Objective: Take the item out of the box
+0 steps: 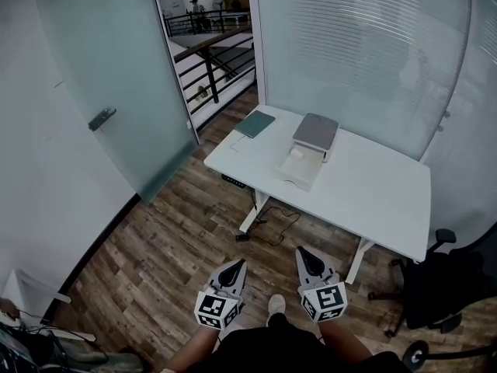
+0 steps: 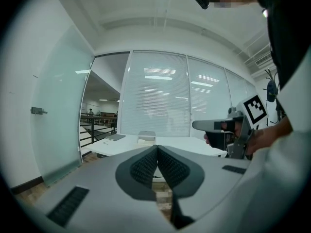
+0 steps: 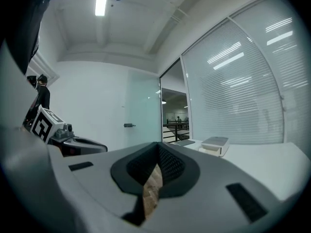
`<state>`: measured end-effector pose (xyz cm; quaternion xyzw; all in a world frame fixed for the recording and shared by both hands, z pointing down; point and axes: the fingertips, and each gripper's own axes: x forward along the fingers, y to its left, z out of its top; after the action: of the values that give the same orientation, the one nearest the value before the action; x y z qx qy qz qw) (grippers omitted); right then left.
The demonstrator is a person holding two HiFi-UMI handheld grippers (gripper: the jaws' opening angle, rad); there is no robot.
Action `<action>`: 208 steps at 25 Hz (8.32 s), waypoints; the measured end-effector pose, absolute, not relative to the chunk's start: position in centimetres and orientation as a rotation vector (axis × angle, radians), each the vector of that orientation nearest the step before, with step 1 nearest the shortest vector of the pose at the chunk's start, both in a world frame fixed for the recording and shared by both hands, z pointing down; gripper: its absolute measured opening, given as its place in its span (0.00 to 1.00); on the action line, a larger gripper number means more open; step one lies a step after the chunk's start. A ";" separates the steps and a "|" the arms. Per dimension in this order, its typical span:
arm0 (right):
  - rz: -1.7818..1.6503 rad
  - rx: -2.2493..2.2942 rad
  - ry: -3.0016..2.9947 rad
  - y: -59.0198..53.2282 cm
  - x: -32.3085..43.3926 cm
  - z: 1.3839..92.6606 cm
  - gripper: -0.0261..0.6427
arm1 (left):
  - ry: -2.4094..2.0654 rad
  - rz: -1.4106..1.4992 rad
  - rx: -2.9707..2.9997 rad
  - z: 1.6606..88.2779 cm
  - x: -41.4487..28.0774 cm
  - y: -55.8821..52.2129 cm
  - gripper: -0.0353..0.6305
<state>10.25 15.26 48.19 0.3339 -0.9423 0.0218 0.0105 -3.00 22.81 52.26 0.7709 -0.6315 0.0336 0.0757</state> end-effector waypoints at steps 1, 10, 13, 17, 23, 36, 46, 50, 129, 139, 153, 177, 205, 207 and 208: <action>0.072 1.036 -2.937 14.2 9.9 48.3 0.05 | -1.894 0.103 2.309 52.2 -3.2 21.7 0.07; 0.130 0.955 -2.916 6.0 7.2 49.5 0.05 | -1.905 0.116 2.308 51.8 -5.7 13.2 0.07; 0.151 0.955 -2.917 3.5 7.1 50.2 0.05 | -1.917 0.124 2.293 52.2 -6.4 10.9 0.07; 0.141 0.948 -2.919 0.8 6.9 50.2 0.05 | -1.926 0.126 2.277 52.4 -6.7 8.3 0.07; 0.118 0.934 -2.955 -2.4 6.0 48.6 0.05 | -1.940 0.145 2.281 51.3 -7.2 5.4 0.07; 0.110 0.988 -2.933 -6.6 4.4 49.1 0.05 | -1.939 0.134 2.300 51.8 -9.4 1.1 0.07; 0.098 1.046 -2.861 -13.2 0.8 49.7 0.05 | -1.822 0.127 2.379 52.5 -12.7 -6.8 0.07; 0.093 1.079 -2.836 -15.7 -1.4 49.6 0.05 | -1.783 0.137 2.406 52.2 -14.9 -9.7 0.07; 0.059 0.456 -1.967 -35.0 -3.7 73.5 0.43 | -1.393 0.256 2.469 59.3 -16.3 -29.1 0.07; 0.048 0.480 -1.960 -35.5 -3.6 73.3 0.32 | -1.402 0.262 2.458 59.6 -16.8 -29.0 0.07; -0.035 0.577 -1.975 -35.1 -3.3 70.7 0.30 | -1.392 0.252 2.481 59.2 -16.5 -29.1 0.07; 0.159 1.415 -2.431 -35.4 0.0 55.6 0.30 | -1.382 0.199 2.551 56.7 -15.8 -30.3 0.07; 0.029 1.830 -2.697 -32.1 4.9 45.1 0.29 | -1.347 0.165 2.596 55.3 -14.3 -30.3 0.07; 0.007 1.843 -2.663 -32.2 5.0 45.2 0.28 | -1.344 0.164 2.597 55.2 -14.2 -30.4 0.07; -0.002 1.847 -2.647 -32.3 5.0 45.3 0.28 | -1.343 0.165 2.598 55.2 -14.2 -30.5 0.07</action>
<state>5.00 -32.28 45.31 0.5717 -0.8194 -0.0007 -0.0431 -14.21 -30.45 55.24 0.8819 -0.4559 0.0560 0.1060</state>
